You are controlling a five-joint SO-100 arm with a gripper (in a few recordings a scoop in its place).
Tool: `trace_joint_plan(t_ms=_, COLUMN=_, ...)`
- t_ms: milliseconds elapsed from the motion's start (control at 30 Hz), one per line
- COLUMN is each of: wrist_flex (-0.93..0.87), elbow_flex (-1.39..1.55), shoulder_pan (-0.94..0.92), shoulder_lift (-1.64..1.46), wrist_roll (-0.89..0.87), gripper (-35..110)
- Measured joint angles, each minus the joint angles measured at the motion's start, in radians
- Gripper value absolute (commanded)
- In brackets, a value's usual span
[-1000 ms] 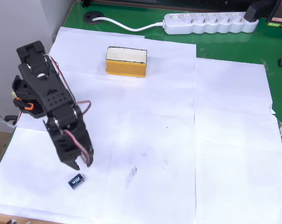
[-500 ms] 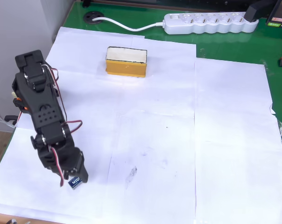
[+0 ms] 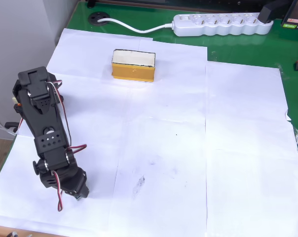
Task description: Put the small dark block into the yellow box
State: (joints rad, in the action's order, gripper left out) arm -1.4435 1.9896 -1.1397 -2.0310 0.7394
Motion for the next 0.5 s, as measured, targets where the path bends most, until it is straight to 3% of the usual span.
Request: trace_joint_plan(t_ms=500, wrist_flex=0.06, elbow_flex=0.035, shoulder_pan=-0.006, shoulder_lift=-0.071, wrist_roll=-0.012, gripper=8)
